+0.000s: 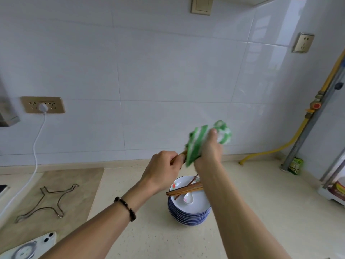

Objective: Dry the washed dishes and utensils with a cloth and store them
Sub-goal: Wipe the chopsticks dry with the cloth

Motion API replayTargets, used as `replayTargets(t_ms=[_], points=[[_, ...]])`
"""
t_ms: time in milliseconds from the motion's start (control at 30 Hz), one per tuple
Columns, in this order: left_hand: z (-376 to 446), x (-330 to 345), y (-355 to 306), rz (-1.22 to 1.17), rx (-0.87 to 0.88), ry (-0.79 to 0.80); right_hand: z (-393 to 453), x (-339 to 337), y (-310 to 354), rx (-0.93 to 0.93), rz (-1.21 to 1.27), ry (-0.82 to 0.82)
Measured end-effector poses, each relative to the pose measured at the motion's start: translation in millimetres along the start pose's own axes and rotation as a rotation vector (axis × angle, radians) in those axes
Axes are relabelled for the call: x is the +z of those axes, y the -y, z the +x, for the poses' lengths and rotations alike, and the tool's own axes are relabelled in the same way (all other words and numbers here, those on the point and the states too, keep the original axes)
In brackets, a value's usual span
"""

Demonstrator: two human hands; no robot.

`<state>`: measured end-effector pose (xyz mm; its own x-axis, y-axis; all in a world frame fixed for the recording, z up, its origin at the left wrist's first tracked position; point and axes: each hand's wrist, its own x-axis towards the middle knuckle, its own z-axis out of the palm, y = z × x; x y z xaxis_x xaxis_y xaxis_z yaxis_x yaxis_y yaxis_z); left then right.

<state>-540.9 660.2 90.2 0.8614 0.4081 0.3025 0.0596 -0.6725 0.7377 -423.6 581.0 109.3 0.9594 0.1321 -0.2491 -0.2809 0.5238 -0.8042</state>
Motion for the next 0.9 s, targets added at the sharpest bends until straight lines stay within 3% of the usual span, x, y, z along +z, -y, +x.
replayTargets(t_ms=[100,267,367,433,500,533,600,667,733,800,833,900], points=[[2,-2,4,-0.042,-0.033,-0.001,-6,-3,-13,0.028,-0.103,0.142],[-2,-2,1,-0.037,-0.027,0.0,14,-6,11,-0.023,-0.02,0.099],[5,2,3,-0.073,-0.057,-0.091,-9,-6,-20,0.019,-0.192,0.342],[1,0,6,0.039,-0.074,0.011,-9,-15,-20,0.025,-0.307,0.421],[-5,-6,14,0.294,-0.101,0.089,1,-29,-8,-0.141,-0.727,0.465],[-8,-11,18,0.403,-0.071,0.018,6,-37,-4,-0.273,-1.068,0.488],[-4,-24,28,0.538,0.113,-0.233,8,-51,-4,-0.503,-1.64,0.558],[5,-33,42,0.726,0.369,-0.289,3,-61,-8,-0.698,-1.929,0.666],[9,-35,43,0.975,0.463,-0.02,-3,-64,-10,-0.87,-2.021,0.71],[11,-30,41,1.037,0.334,0.297,-4,-64,-10,-0.996,-1.987,0.692],[9,-28,41,1.03,0.29,0.358,-4,-64,-10,-1.047,-1.972,0.694],[7,-25,44,1.013,0.311,0.319,-3,-66,-12,-1.169,-1.957,0.726]])
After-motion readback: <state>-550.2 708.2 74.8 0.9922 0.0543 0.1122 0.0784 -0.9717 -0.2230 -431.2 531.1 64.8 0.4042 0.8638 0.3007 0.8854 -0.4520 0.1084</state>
